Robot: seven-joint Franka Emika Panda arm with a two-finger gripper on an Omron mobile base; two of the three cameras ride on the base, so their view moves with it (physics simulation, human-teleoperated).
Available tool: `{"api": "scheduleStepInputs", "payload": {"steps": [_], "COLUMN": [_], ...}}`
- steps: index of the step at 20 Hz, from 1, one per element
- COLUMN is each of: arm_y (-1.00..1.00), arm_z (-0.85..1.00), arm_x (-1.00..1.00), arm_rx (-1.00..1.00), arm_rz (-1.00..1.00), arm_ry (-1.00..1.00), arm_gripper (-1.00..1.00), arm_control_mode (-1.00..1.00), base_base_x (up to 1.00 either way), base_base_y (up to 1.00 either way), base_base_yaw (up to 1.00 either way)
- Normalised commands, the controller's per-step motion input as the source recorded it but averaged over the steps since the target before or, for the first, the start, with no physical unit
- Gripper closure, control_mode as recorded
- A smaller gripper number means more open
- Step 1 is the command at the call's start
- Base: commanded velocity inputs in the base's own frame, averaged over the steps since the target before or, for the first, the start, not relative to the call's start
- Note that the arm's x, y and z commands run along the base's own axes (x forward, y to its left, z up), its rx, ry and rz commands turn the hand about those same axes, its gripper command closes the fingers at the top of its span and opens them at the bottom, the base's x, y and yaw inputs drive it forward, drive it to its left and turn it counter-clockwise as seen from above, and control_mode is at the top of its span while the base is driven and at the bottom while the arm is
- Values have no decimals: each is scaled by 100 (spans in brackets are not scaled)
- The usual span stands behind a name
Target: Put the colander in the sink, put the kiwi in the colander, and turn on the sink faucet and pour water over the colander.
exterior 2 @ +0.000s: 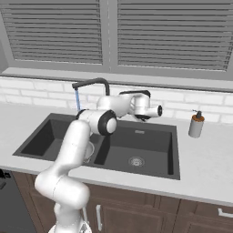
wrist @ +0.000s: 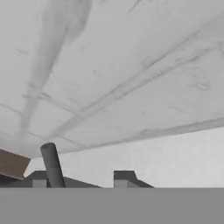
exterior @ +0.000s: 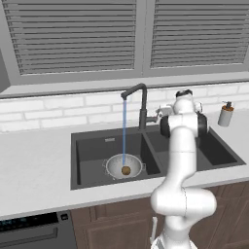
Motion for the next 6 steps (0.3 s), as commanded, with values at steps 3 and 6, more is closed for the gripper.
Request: {"api": "scheduleStepInputs", "payload": {"steps": [3, 6], "arm_y": [-87, -63], "arm_z": [0, 0], "arm_x": [-15, -30], "arm_rx": [0, 0], "arm_rz": [-8, -2], "arm_ry": [2, 0], "arm_gripper": [100, 100], "arm_control_mode": [-100, -100], "base_base_x": [0, 0], "base_base_y": [0, 0], "base_base_yaw": [0, 0]}}
